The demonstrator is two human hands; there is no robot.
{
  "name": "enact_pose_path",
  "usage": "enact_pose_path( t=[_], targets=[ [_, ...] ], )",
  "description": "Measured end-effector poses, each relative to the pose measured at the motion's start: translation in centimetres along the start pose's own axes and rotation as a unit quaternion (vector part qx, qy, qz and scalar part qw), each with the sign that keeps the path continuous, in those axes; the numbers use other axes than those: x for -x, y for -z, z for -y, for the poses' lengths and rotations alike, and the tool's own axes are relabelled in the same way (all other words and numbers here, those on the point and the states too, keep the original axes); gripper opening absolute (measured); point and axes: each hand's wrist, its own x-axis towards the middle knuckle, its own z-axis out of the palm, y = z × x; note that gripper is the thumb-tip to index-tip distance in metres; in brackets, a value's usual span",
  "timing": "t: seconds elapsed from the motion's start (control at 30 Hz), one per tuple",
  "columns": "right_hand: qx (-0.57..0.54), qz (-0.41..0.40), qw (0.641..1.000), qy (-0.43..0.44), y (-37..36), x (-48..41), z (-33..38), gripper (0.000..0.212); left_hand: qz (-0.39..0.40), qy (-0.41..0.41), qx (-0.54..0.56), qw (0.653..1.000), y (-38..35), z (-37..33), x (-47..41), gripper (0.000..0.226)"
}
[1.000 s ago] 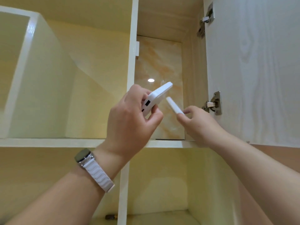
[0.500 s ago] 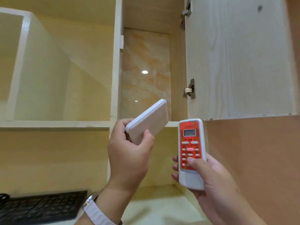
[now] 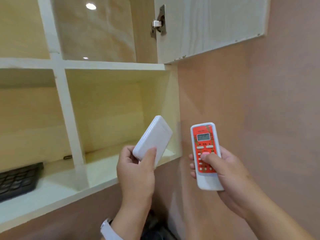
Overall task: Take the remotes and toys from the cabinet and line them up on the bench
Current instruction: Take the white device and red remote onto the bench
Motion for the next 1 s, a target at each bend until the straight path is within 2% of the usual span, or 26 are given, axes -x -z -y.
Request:
enact_pose_path(
  t=[0.1, 0.23, 0.4, 0.6, 0.8, 0.9, 1.0],
  targets=[
    [0.029, -0.054, 0.998, -0.016, 0.9, 3.4, -1.6, 0.020, 0.047, 0.131, 0.075, 0.987, 0.1, 3.0, 2.6, 0.020],
    [0.074, -0.125, 0.988, -0.055, 1.8, 7.7, -4.2, 0.020, 0.120, 0.302, 0.151, 0.934, 0.9, 6.1, 6.4, 0.014],
    [0.122, -0.231, 0.962, -0.082, 3.2, 13.6, -6.7, 0.021, 0.207, 0.421, 0.195, 0.861, 3.0, 9.2, 11.1, 0.030],
    [0.166, -0.347, 0.916, -0.110, 3.9, 21.0, -7.6, 0.018, 0.325, 0.504, 0.210, 0.772, 5.1, 10.1, 17.0, 0.029],
    [0.189, -0.428, 0.876, -0.117, 4.2, 28.2, -6.3, 0.017, 0.409, 0.557, 0.220, 0.689, 5.4, 9.0, 22.7, 0.034],
    [0.193, -0.467, 0.856, -0.110, 4.5, 32.2, -4.9, 0.017, 0.469, 0.560, 0.216, 0.648, 5.8, 7.0, 26.0, 0.032],
    [0.189, -0.500, 0.839, -0.102, 4.7, 36.4, -3.5, 0.018, 0.519, 0.543, 0.211, 0.626, 6.5, 4.2, 29.0, 0.037]
  ],
)
